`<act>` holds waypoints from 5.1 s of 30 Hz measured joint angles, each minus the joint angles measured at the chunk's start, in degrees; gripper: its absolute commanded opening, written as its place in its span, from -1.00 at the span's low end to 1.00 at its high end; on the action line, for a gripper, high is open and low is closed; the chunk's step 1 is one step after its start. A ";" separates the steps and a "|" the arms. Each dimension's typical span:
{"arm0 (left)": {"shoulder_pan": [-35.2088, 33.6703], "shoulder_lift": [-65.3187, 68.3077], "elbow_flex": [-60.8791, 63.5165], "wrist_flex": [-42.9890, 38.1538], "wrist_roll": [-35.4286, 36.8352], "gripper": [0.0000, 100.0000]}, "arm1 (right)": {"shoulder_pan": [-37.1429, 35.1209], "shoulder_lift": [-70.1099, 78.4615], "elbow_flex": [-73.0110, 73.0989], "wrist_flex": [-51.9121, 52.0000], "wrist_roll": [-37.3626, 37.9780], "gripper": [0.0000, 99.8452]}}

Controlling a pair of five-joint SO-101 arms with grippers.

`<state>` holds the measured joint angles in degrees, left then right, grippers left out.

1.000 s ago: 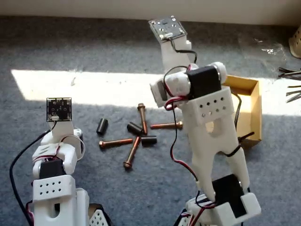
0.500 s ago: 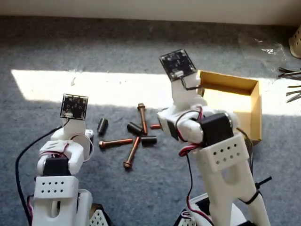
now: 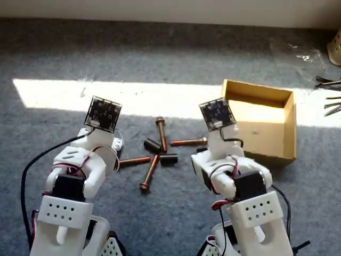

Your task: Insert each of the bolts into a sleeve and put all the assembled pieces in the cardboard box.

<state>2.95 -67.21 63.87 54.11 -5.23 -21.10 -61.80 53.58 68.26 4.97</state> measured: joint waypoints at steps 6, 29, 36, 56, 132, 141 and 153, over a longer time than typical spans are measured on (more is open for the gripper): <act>1.23 16.62 -10.46 0.00 0.00 -0.85 | 1.58 -8.62 8.09 -5.63 2.55 -0.99; 17.93 65.76 -41.85 -0.09 11.78 -0.85 | 8.26 -10.02 21.19 -18.55 3.16 -0.99; 17.67 77.45 -49.41 -0.09 20.31 -0.85 | 8.26 -10.02 22.07 -18.55 3.34 -0.99; 15.38 81.76 -52.66 -0.09 40.00 -0.85 | 8.26 -10.02 22.07 -18.55 3.34 -0.99; 15.12 93.27 -58.64 -2.55 33.23 -0.98 | 8.26 -10.02 22.07 -18.55 5.63 -0.99; 15.21 93.36 -59.43 -0.53 19.69 -0.97 | 8.26 -10.02 22.07 -18.55 5.63 -0.99; 15.12 94.07 -61.98 4.22 14.68 -0.71 | 8.26 -10.02 22.07 -18.55 5.63 -0.99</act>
<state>18.07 26.86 1.89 58.33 9.45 -12.84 -71.82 75.65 49.71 10.59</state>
